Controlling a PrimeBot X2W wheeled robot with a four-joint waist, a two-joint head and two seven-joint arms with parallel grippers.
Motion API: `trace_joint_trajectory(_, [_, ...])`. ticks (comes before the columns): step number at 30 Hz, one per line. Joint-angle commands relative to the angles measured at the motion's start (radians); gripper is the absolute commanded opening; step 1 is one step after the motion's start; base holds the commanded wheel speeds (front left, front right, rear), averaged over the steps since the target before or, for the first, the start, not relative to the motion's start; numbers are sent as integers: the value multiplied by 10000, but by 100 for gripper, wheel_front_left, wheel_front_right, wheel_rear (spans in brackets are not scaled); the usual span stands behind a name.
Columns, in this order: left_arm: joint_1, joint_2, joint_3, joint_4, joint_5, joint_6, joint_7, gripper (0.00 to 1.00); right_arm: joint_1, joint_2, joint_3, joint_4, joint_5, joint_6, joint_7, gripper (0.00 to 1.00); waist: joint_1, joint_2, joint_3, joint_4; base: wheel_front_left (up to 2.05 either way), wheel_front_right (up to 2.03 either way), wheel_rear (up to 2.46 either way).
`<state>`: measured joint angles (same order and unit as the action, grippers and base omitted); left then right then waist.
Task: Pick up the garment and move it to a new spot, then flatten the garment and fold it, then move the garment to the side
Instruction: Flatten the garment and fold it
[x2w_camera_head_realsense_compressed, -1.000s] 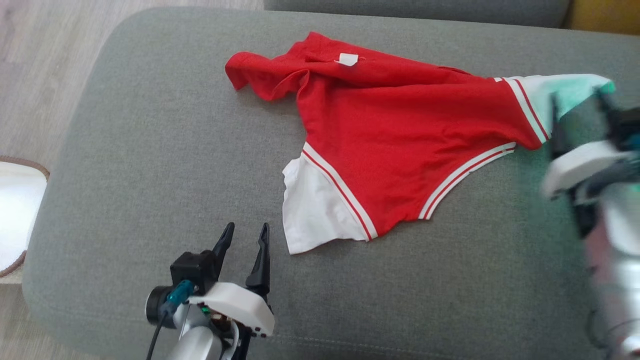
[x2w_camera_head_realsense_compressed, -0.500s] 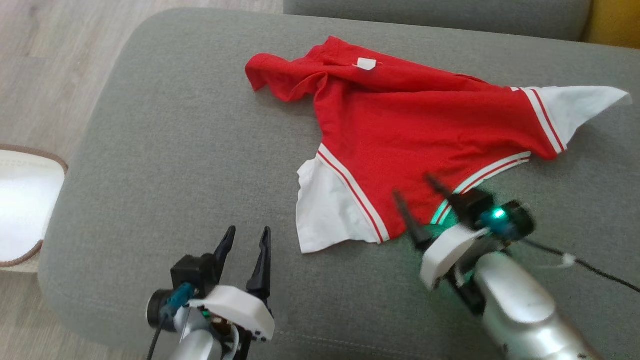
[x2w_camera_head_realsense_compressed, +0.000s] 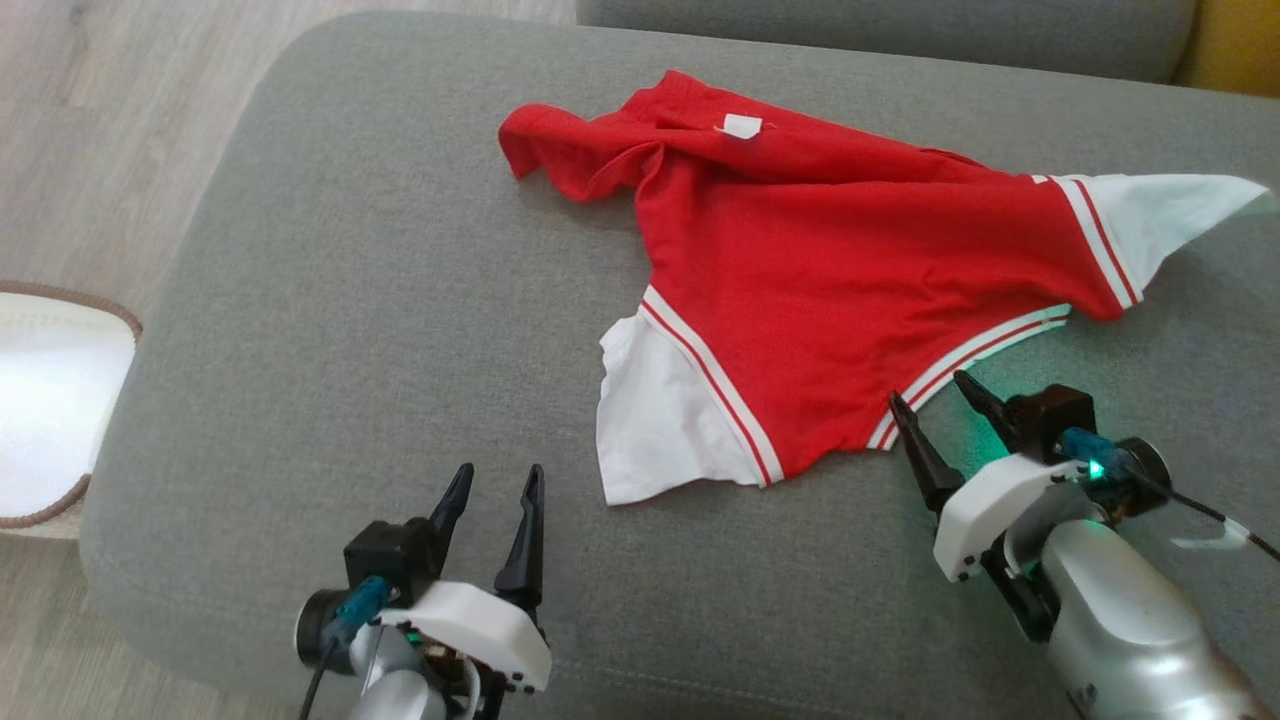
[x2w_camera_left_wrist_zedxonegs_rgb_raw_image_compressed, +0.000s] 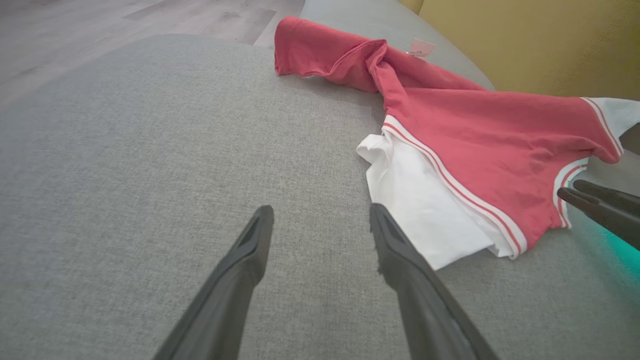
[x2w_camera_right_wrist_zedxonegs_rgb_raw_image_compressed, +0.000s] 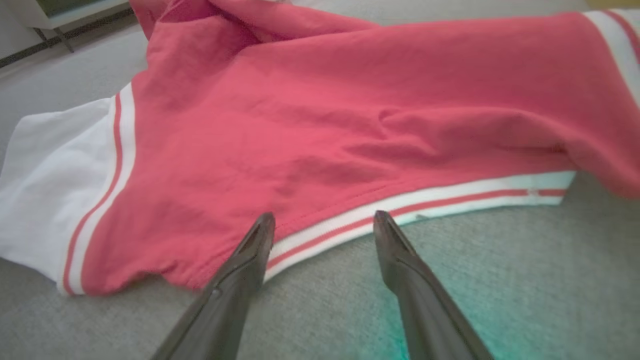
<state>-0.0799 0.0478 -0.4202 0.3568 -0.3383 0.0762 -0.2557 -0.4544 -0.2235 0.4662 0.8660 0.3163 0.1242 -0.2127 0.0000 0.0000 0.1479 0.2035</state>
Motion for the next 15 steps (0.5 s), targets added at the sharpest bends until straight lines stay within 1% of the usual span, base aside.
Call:
trace_joint_trajectory(1, [-192, 24, 277, -329, -28, 24, -61, 100, 142, 124, -9, -120, -102, 65, -174, 100, 0, 0, 25, -56, 0, 0, 0])
trace_joint_trajectory(5, [-249, 24, 274, -346, -23, 15, -61, 100, 120, 289, -242, 61, -176, 65, -205, 100, 0, 0, 69, -122, 0, 0, 0])
trace_joint_trajectory(8, [-324, 24, 266, -371, -55, 25, -61, 100, 73, 532, -466, 323, -122, 65, -78, 100, 0, 0, 121, -121, 0, 0, 0])
trace_joint_trajectory(15, [-375, 24, 215, -375, -20, 1, -61, 100, -34, 1042, -558, 696, 224, 65, 78, 100, 0, 0, 217, 30, 0, 0, 0])
